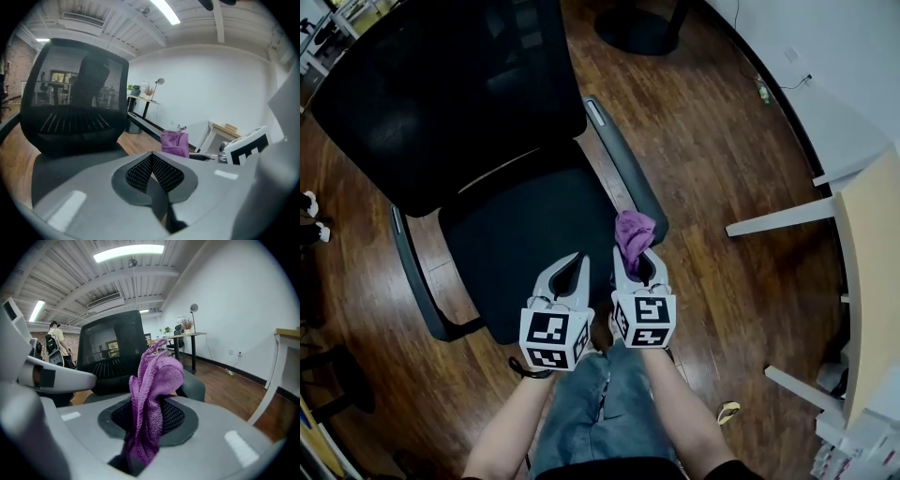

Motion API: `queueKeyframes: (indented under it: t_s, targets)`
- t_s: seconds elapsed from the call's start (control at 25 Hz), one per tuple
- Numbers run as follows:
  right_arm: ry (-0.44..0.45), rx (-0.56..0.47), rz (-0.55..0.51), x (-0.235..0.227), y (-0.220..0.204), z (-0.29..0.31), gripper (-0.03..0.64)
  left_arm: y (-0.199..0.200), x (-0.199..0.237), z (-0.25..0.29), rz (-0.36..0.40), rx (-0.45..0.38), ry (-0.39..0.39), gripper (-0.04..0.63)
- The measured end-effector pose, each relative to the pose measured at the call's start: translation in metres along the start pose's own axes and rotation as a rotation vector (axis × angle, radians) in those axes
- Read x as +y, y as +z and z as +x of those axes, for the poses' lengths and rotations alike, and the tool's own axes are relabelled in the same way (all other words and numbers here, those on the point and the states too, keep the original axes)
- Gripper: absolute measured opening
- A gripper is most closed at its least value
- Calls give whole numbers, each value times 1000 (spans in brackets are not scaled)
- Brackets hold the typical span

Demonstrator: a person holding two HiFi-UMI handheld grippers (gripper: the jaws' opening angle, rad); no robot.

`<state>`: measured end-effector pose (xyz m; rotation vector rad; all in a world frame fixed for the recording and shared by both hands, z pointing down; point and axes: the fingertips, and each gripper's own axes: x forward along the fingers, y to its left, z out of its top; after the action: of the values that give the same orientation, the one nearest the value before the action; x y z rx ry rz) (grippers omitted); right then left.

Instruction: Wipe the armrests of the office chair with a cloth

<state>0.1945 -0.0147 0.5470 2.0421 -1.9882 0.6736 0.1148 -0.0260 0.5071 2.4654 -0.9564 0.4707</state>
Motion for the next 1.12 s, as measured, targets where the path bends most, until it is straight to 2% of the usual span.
queueKeyframes:
  t_s: [0.24, 0.68, 0.92, 1.12]
  targets:
    - [4, 37, -4, -11, -39, -6, 100, -29, -6, 7, -16, 8, 11, 5]
    - [90, 88, -13, -22, -107, 11, 100, -91, -3, 13, -16, 19, 94, 5]
    - [123, 96, -17, -23, -127, 15, 100, -107, 1, 11, -13, 2, 133, 5]
    - [150, 82, -40, -12, -120, 3, 101, -104, -1, -7, -17, -15, 159, 5]
